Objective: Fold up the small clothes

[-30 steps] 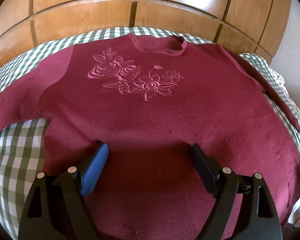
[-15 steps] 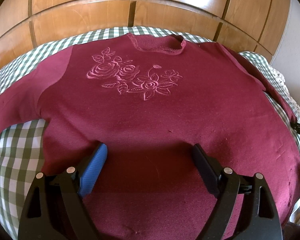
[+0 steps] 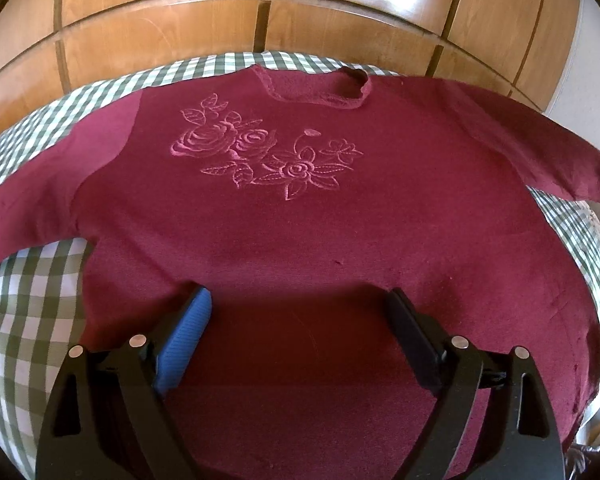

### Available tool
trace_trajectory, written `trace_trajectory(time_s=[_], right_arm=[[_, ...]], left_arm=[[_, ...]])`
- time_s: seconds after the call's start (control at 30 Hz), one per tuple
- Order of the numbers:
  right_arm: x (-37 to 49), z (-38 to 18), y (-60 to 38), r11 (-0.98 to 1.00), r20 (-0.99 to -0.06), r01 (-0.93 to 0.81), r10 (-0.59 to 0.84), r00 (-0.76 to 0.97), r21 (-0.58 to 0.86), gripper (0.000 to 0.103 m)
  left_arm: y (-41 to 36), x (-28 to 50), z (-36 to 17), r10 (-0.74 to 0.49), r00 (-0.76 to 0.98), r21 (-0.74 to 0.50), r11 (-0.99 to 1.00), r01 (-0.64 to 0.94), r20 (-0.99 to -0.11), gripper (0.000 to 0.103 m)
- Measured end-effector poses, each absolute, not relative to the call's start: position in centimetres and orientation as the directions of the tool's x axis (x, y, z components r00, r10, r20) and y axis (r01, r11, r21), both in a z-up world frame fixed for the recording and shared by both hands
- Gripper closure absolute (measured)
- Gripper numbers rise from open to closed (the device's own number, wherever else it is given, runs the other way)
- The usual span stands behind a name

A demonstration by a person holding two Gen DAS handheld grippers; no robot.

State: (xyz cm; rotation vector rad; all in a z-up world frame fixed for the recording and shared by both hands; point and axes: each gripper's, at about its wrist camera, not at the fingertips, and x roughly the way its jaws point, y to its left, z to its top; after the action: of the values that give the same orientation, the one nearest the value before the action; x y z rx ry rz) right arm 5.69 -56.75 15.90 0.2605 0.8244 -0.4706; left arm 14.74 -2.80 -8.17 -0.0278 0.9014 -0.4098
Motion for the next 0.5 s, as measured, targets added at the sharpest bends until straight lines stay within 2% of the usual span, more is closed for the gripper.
trace_trajectory(time_s=[0.07,0.13,0.2,0.23,0.27,0.3,0.37,0.5], right_arm=[[7.9,14.6,-60.0,0.816,-0.778,0.576,-0.336,0.531,0.041,0.103],[9.8,13.2,-62.6,0.772,-0.778,0.636,-0.395,0.488,0.007,0.103],[10.8,12.2,-65.1,0.729,-0.782,0.68,-0.376,0.496,0.081,0.098],[11.3,11.8,-66.1,0.702,-0.771,0.708,-0.408,0.489,0.078,0.079],[10.9,11.8,-66.3,0.686,-0.76,0.723,-0.426,0.49,0.082,0.054],[10.3,11.8,-66.5,0.666,-0.746,0.737,-0.432,0.507,0.115,0.047],[8.3,11.0,-66.1,0.646,-0.734,0.731,-0.384,0.56,0.221,0.046],[5.3,6.5,-63.7,0.606,-0.805,0.716,-0.2,0.558,0.346,0.046]], left_arm=[[-2.8,14.8,-8.2,-0.359,0.548,-0.195,0.922,0.335,-0.756,0.014],[-2.8,14.8,-8.2,-0.36,0.548,-0.196,0.922,0.335,-0.755,0.014],[-2.8,14.9,-8.2,-0.358,0.547,-0.194,0.922,0.335,-0.757,0.014],[-2.9,14.8,-8.2,-0.356,0.546,-0.192,0.923,0.335,-0.758,0.014],[-2.8,14.8,-8.2,-0.357,0.546,-0.193,0.922,0.335,-0.758,0.014],[-2.8,14.9,-8.2,-0.359,0.546,-0.195,0.922,0.336,-0.757,0.014],[-2.7,14.9,-8.2,-0.364,0.546,-0.201,0.92,0.336,-0.754,0.014],[-2.8,15.0,-8.3,-0.372,0.541,-0.206,0.916,0.343,-0.754,0.011]])
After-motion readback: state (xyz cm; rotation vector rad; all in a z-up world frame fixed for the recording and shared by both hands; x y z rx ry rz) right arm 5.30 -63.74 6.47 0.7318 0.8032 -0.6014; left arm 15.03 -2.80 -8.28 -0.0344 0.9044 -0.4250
